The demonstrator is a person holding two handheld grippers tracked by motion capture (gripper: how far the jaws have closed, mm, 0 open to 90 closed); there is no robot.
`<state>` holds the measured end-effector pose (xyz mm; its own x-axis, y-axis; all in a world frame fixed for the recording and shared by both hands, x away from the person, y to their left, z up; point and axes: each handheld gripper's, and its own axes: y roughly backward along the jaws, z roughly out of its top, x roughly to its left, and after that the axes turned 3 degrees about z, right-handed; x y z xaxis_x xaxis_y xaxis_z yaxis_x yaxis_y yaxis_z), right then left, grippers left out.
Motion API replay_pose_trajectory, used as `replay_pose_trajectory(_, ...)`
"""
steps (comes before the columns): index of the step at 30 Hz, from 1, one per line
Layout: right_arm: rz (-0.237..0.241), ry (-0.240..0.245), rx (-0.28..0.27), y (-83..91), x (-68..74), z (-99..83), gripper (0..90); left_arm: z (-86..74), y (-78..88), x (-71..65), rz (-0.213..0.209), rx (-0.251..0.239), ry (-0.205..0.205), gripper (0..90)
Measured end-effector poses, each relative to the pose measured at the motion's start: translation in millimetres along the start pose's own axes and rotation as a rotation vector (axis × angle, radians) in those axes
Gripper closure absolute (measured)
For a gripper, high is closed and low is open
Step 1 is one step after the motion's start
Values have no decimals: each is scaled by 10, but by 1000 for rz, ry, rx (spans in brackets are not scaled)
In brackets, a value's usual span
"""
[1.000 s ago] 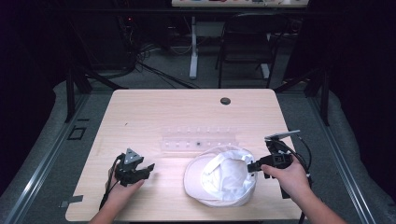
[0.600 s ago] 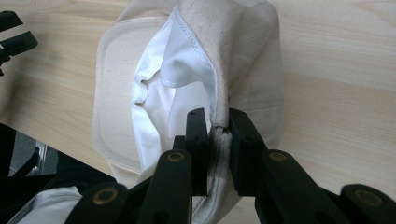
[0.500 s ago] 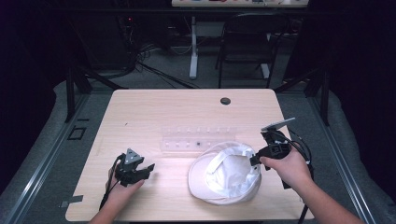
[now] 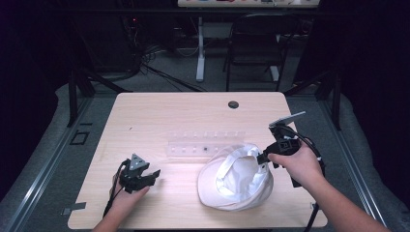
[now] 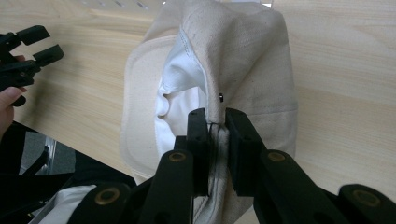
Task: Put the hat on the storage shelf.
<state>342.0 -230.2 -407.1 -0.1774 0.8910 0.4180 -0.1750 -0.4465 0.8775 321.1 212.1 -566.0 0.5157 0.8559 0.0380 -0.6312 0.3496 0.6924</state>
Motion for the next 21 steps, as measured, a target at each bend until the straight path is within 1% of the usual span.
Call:
replay_pose_trajectory(1, 0, 0, 0, 0, 0, 0, 808, 0, 0, 0, 0, 0, 0, 457)
replay_pose_trajectory(3, 15, 4, 9, 31, 7, 19, 808, 0, -2, -1, -1, 1, 1, 457)
replay_pose_trajectory(4, 26, -4, 8, 56, 19, 33, 809, 0, -5, -2, -1, 1, 0, 457)
replay_pose_trajectory(5, 31, 3, 24, 76, 19, 46, 809, 0, -4, -3, -2, 1, 0, 457)
replay_pose_trajectory(6, 31, 3, 24, 76, 19, 46, 809, 0, -4, -3, -2, 1, 0, 457)
replay_pose_trajectory(8, 63, -23, 13, 90, 23, 54, 809, 1, -3, -4, -1, 0, 1, 457)
replay_pose_trajectory(9, 63, -23, 13, 90, 23, 54, 809, 1, -2, -3, -1, -1, 2, 457)
replay_pose_trajectory(14, 122, -51, 17, 118, 5, 74, 810, 0, -1, -4, 0, -1, 1, 457)
replay_pose_trajectory(15, 149, -46, 27, 136, -10, 84, 811, 0, -2, -5, 0, -2, 0, 457)
replay_pose_trajectory(16, 149, -46, 27, 136, -10, 84, 811, 0, -2, -5, 0, -2, 0, 457)
replay_pose_trajectory(17, 156, -56, 15, 132, -7, 80, 811, 0, -3, -6, -1, -2, 0, 457)
replay_pose_trajectory(18, 190, -55, 21, 150, -21, 89, 811, 1, -3, -7, -1, -2, 0, 457)
replay_pose_trajectory(19, 203, -65, 14, 155, -15, 90, 812, 1, -4, -7, -1, 0, -1, 457)
replay_pose_trajectory(20, 214, -68, 14, 160, -14, 92, 811, 1, -5, -8, -1, -1, -2, 457)
replay_pose_trajectory(21, 214, -68, 14, 160, -14, 92, 811, 1, -5, -8, -1, -1, -2, 457)
